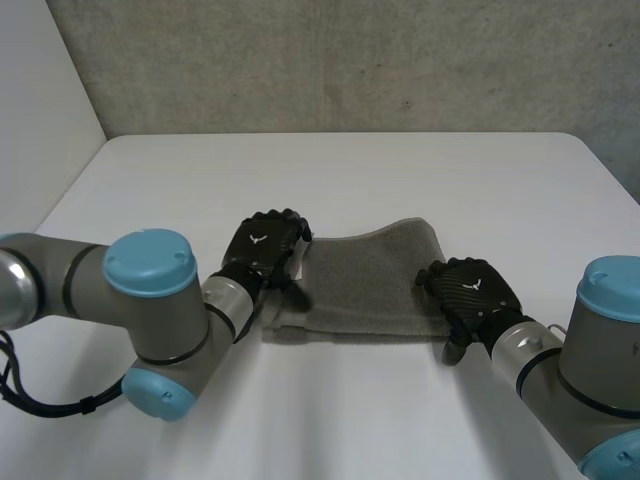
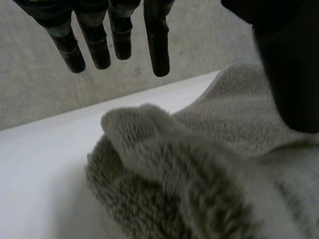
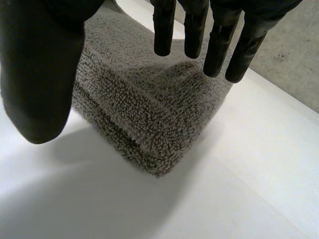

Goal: Fold the towel.

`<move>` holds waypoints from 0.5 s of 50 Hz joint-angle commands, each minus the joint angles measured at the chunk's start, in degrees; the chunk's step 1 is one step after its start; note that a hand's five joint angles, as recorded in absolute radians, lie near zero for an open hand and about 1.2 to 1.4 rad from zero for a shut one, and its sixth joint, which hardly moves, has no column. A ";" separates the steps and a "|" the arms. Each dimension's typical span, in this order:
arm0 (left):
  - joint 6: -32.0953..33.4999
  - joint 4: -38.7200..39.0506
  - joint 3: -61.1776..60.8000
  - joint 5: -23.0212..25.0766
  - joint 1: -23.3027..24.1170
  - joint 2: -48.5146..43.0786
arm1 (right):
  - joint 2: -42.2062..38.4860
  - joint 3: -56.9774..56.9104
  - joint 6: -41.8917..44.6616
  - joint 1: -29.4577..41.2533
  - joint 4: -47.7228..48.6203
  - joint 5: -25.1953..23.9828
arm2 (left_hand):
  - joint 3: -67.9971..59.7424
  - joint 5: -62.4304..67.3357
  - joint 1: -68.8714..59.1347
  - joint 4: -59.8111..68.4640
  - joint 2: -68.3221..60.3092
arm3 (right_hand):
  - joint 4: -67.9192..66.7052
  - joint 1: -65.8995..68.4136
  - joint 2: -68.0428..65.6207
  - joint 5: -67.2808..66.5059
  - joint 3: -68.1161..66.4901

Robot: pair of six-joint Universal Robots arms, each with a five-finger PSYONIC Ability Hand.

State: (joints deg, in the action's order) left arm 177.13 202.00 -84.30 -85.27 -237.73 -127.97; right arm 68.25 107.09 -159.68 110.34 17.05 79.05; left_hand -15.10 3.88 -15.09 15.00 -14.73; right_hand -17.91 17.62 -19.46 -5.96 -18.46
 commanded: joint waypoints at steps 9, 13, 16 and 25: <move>0.32 -0.03 2.83 -9.38 -2.56 -2.72 | 0.05 -0.04 0.60 -0.39 0.17 1.37 | 1.69 -0.47 1.68 -1.58 1.32 | -27.83 28.12 -26.28 -29.78 -27.29; 0.32 -0.29 2.30 -10.61 -2.65 -2.02 | -0.31 -0.13 2.26 -0.48 0.17 2.77 | 1.85 -0.64 1.84 -1.75 1.49 | -38.05 38.34 -36.50 -40.00 -37.51; 0.41 -0.38 1.34 -10.71 -2.65 -1.67 | -0.48 -0.04 3.41 -0.48 0.35 3.39 | 1.86 -0.64 1.85 -1.75 1.49 | -40.11 40.40 -38.56 -42.06 -39.56; 0.41 -0.47 -0.25 -10.80 -2.73 -1.67 | -0.57 0.14 4.03 -0.48 0.44 3.48 | 2.02 -0.81 2.01 -1.92 1.66 | -39.94 40.23 -38.39 -41.89 -39.40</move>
State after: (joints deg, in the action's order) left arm 177.54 201.58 -83.98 -96.20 -240.50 -129.54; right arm 67.68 107.17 -155.73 109.86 17.49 82.59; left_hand -15.10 3.85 -15.09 15.00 -14.73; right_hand -57.07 57.45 -56.84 -46.96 -57.13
